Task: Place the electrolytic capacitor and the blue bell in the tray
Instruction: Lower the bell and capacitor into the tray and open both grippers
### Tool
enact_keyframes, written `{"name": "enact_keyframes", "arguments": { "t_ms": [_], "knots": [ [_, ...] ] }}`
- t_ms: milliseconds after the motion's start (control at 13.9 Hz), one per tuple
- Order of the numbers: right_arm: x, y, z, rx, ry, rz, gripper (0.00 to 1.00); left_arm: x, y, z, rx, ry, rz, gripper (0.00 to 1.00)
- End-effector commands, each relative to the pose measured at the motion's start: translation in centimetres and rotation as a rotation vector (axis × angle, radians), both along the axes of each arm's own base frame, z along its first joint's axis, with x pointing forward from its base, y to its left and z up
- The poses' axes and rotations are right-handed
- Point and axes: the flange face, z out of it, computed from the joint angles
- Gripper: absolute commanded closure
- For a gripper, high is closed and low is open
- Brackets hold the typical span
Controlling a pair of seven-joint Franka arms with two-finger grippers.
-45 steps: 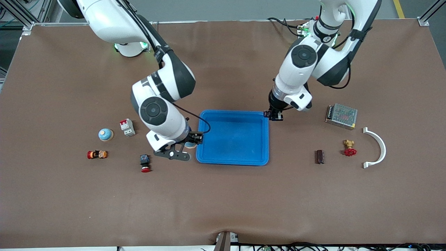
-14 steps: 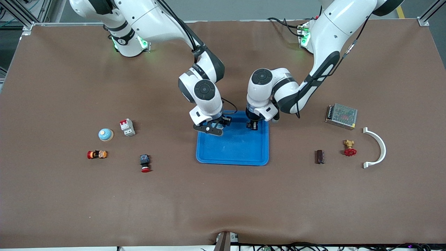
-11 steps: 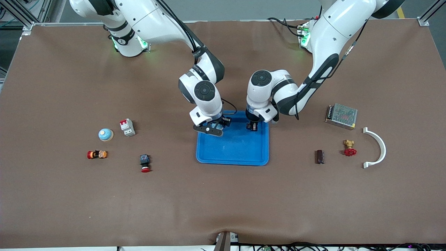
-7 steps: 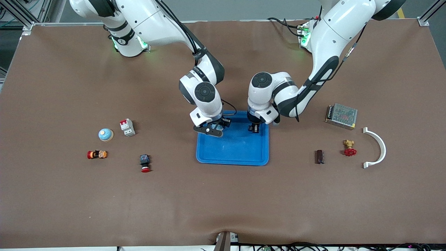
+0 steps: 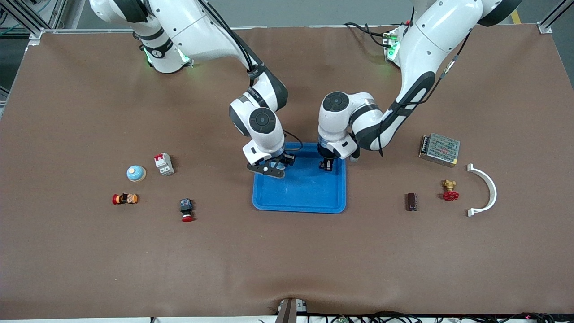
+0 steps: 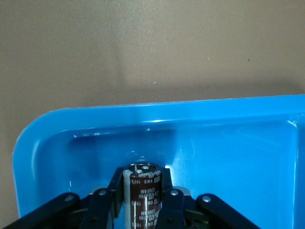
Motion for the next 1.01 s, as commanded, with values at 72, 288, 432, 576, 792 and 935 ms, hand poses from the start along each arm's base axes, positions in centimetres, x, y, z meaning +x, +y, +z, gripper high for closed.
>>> {"name": "enact_keyframes", "arguments": {
  "t_ms": [72, 288, 432, 576, 792, 935],
  "knots": [
    [-0.2, 0.4, -0.8, -0.004, -0.031, -0.003, 0.45, 0.6, -0.2, -0.7, -0.029, -0.041, 0.117, 0.92],
    [0.0, 0.4, -0.8, -0.002, -0.032, -0.017, 0.43, 0.5, -0.3, -0.8, -0.027, -0.039, 0.114, 0.90],
    [0.0, 0.4, -0.8, -0.002, -0.032, -0.020, 0.18, 0.5, -0.4, -0.7, -0.026, -0.041, 0.109, 0.00],
    [0.0, 0.4, -0.5, -0.001, -0.033, -0.020, 0.00, 0.5, -0.4, -0.8, -0.024, -0.040, 0.107, 0.00],
    [0.1, 0.7, 0.8, 0.008, -0.038, -0.013, 0.00, 1.7, -0.2, 0.2, -0.007, -0.059, 0.110, 0.00],
    [0.1, 0.8, 3.9, 0.007, -0.029, -0.004, 0.00, 2.3, 0.0, 0.8, 0.015, -0.065, 0.117, 0.00]
  ]
}}
